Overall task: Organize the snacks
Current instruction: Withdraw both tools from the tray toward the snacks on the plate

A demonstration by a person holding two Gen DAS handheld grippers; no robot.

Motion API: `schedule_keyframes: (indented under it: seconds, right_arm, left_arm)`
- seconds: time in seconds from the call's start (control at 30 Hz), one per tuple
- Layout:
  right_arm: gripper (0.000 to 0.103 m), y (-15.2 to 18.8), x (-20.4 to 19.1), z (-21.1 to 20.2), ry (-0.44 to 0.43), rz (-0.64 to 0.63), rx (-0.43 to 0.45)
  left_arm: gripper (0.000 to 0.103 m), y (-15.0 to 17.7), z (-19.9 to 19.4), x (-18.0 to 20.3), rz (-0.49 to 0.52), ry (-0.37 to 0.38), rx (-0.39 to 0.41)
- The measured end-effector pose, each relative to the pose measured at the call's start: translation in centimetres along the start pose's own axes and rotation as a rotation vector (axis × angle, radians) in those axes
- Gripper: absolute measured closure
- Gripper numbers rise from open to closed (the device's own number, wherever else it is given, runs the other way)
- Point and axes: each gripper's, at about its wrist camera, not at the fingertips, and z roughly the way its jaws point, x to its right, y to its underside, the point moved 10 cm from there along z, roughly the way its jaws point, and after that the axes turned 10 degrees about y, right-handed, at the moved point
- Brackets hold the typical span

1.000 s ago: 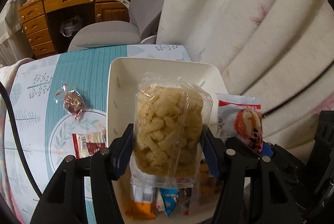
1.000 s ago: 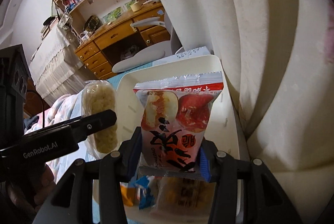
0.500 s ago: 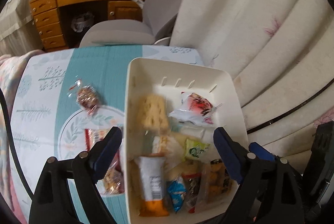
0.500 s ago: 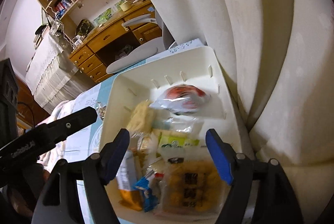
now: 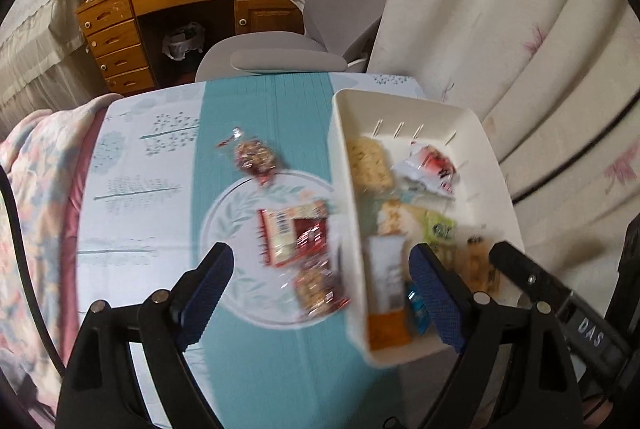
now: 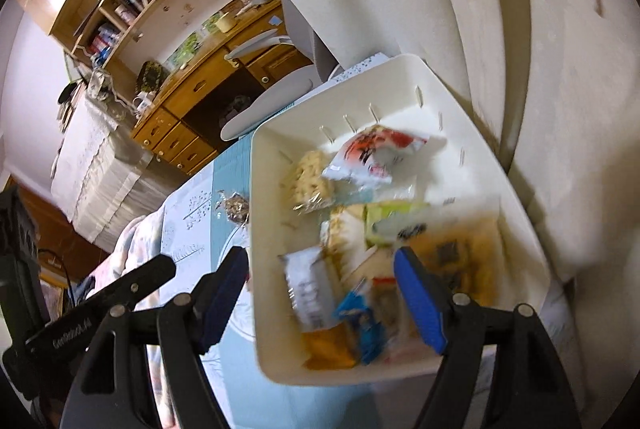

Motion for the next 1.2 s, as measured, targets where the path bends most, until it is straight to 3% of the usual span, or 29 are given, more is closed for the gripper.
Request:
schedule_keyframes:
  seconds: [0.2, 0.43, 0.6, 0.83, 1.03, 1.2]
  right_arm:
    - [0.027, 2.9, -3.0, -1.2, 0.035, 0.067, 0.019]
    - [0.027, 6.7, -6.2, -1.6, 0.077, 0.156, 0.031]
    - [0.027, 9.1, -7.9, -1.1, 0.103, 0.227, 0.038]
    - [0.027, 12.2, -9.6, 0.2, 0.121, 0.332, 0.035]
    - [0.027, 14.0, -10.3, 1.2, 0.138, 0.363, 0.026]
    - [0.027, 14.8, -10.7, 2.3, 0.123, 0.401, 0.028]
  left_arm:
    - [0.014, 1.0, -3.1, -3.4, 0.046, -0.005, -0.022]
    - [0.014, 2.0, -5.5, -9.1, 0.102, -0.064, -0.063]
    - [0.014, 1.9, -6.4, -12.6, 0.125, -0.065, -0.088]
    - [0.014, 1.5, -5.8, -15.6, 0.253, -0.077, -0.187]
    - [0.014, 0.3, -4.2, -15.7, 0.252, -0.002, -0.249]
    - [0.014, -1.7, -2.2, -14.9, 0.236, 0.113, -0.255]
